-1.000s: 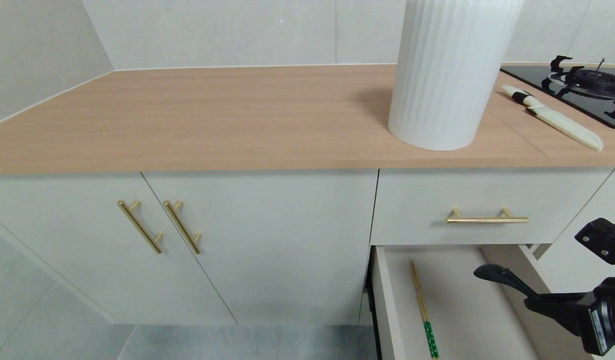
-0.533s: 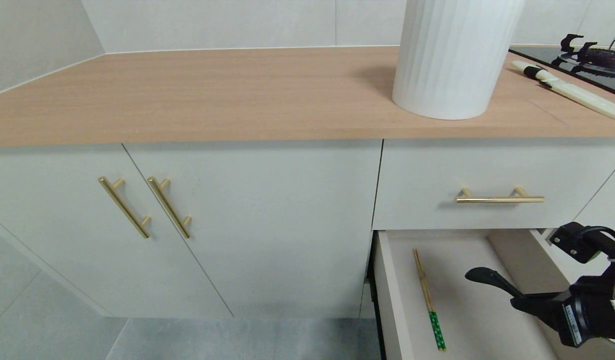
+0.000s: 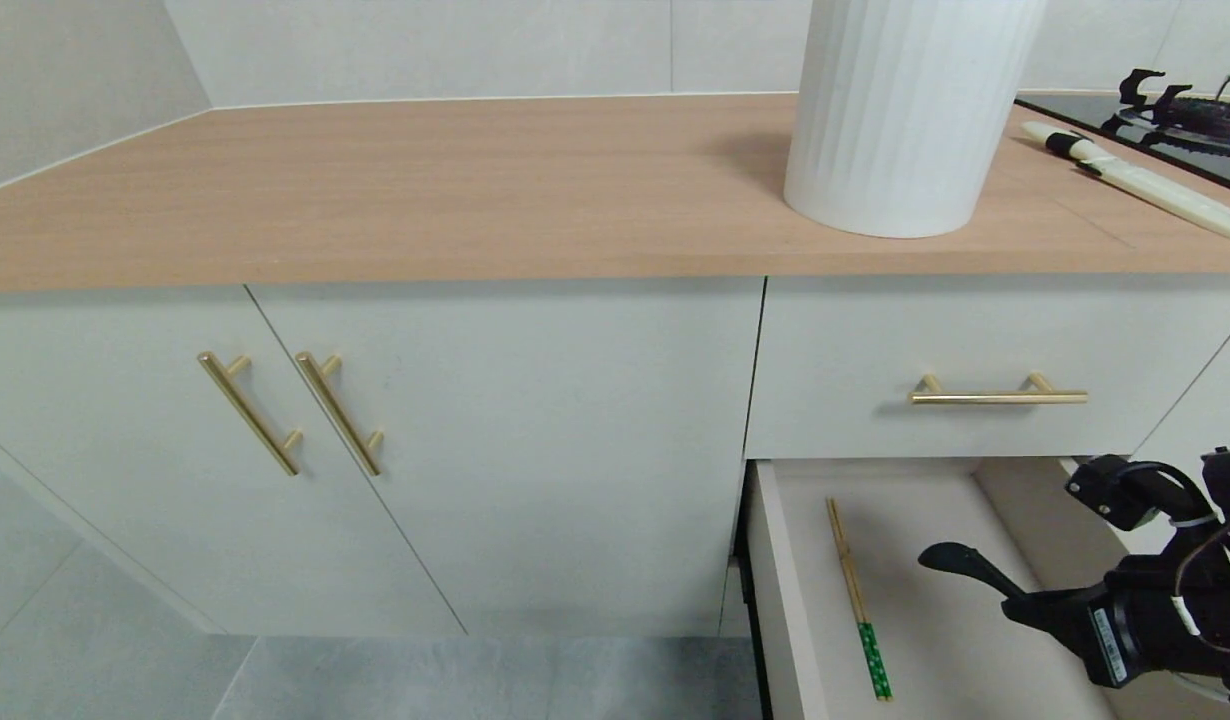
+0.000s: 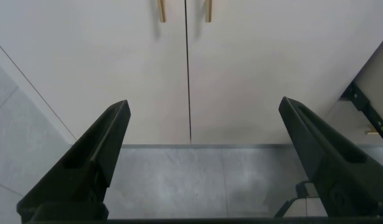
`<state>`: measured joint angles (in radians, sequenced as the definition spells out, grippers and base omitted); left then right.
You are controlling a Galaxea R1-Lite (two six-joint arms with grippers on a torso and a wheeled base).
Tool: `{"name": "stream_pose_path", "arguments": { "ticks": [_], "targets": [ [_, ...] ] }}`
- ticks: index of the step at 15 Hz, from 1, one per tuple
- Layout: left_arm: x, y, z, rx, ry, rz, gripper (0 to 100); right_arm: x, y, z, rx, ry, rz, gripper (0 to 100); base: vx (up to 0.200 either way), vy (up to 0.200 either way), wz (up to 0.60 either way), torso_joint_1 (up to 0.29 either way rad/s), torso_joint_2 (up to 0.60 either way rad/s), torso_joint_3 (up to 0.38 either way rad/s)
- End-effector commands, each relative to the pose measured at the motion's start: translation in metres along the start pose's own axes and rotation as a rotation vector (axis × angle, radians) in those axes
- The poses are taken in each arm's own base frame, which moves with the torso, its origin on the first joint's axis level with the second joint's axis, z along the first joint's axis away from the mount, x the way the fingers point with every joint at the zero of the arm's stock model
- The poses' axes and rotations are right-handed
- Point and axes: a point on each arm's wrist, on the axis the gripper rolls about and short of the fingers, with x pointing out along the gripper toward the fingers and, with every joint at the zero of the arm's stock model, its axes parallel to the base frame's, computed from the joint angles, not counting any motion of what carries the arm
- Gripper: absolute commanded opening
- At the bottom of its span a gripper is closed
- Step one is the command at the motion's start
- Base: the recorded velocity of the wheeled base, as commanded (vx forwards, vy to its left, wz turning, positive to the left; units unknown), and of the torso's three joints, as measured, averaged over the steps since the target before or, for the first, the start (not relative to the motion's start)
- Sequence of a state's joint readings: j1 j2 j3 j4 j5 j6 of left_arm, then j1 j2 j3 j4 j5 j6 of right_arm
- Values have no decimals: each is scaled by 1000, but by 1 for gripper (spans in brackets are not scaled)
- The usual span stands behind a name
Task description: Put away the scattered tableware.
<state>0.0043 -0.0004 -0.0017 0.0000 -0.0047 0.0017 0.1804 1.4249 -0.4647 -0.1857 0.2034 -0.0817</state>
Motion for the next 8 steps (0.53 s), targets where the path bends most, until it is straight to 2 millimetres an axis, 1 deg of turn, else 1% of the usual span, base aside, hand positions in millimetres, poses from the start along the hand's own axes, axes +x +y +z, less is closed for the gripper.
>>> {"name": "stream_pose_path", "arguments": {
  "ticks": [1,2,4,5,6,7,8],
  "targets": [
    [0,0,0,0,1,0,100,21,-5,-1,13,53,-52,0,0,0,0,0,0,0],
    [0,0,0,0,1,0,100,29,-8,0,23,61,-85,0,0,0,0,0,0,0],
    [0,0,0,0,1,0,100,62,-17,-2,125,93,-179,0,0,0,0,0,0,0],
    [0,0,0,0,1,0,100,74,-20,-4,139,98,-203,0,0,0,0,0,0,0],
    [0,0,0,0,1,0,100,93,-24,-9,160,117,-230,0,0,0,0,0,0,0],
    [0,0,0,0,1,0,100,97,-24,-11,166,119,-233,0,0,0,0,0,0,0],
    [0,0,0,0,1,-1,100,115,-28,-18,190,133,-239,0,0,0,0,0,0,0]
  ]
}}
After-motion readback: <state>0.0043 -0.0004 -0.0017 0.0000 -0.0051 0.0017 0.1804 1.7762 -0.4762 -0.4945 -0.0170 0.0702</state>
